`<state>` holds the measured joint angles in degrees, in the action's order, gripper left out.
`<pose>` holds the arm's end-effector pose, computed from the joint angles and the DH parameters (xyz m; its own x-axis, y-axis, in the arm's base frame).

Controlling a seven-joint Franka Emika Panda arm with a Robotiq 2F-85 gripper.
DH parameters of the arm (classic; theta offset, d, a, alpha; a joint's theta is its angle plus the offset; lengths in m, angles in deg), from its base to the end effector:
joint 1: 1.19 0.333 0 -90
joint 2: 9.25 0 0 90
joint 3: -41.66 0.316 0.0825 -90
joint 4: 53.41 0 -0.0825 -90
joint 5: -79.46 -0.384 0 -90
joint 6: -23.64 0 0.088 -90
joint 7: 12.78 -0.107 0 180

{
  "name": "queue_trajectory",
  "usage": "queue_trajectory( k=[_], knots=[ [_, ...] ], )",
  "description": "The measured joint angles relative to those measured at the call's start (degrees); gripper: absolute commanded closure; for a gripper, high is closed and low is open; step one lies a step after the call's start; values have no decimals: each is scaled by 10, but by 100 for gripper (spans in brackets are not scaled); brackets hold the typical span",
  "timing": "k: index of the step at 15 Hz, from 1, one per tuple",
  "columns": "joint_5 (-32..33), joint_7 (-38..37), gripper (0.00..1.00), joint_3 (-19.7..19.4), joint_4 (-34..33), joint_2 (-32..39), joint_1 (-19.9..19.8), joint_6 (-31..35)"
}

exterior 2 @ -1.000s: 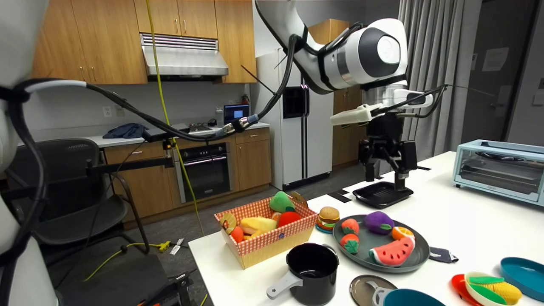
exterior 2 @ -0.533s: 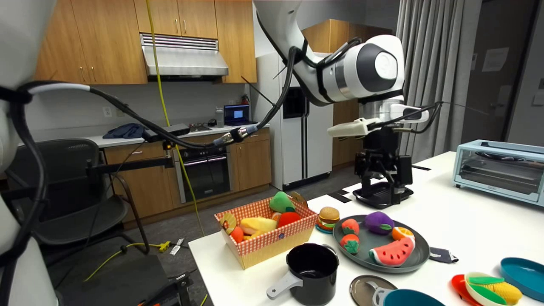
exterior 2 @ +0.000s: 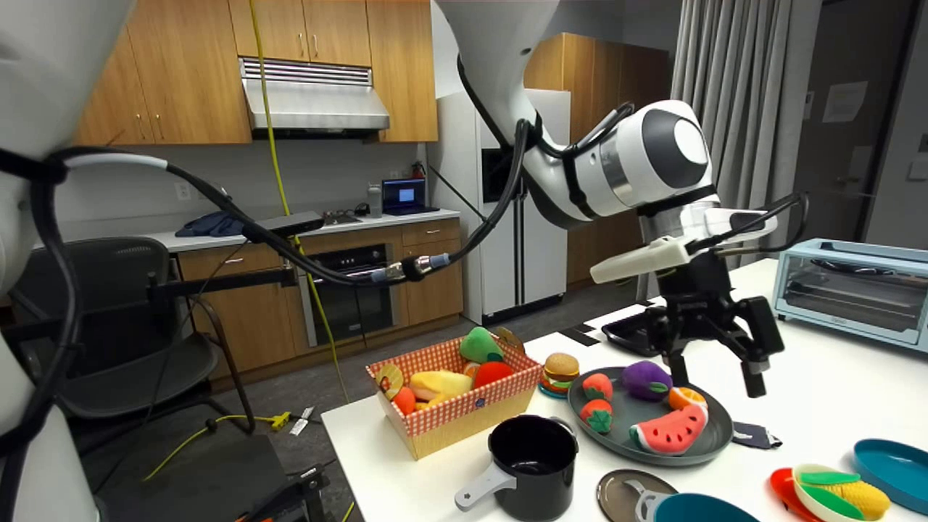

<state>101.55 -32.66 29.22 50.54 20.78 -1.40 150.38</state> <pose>0.6237 -0.1433 0.2509 0.9546 -0.2959 -0.0346 -0.2568 -0.8763 0.4076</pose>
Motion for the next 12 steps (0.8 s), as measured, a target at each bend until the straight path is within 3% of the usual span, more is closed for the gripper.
queue_trajectory(
  k=[6,12],
  knots=[
    [115,94,0,-20,24,15,-6,7],
    [134,252,0,2,64,6,-25,14]
  ],
)
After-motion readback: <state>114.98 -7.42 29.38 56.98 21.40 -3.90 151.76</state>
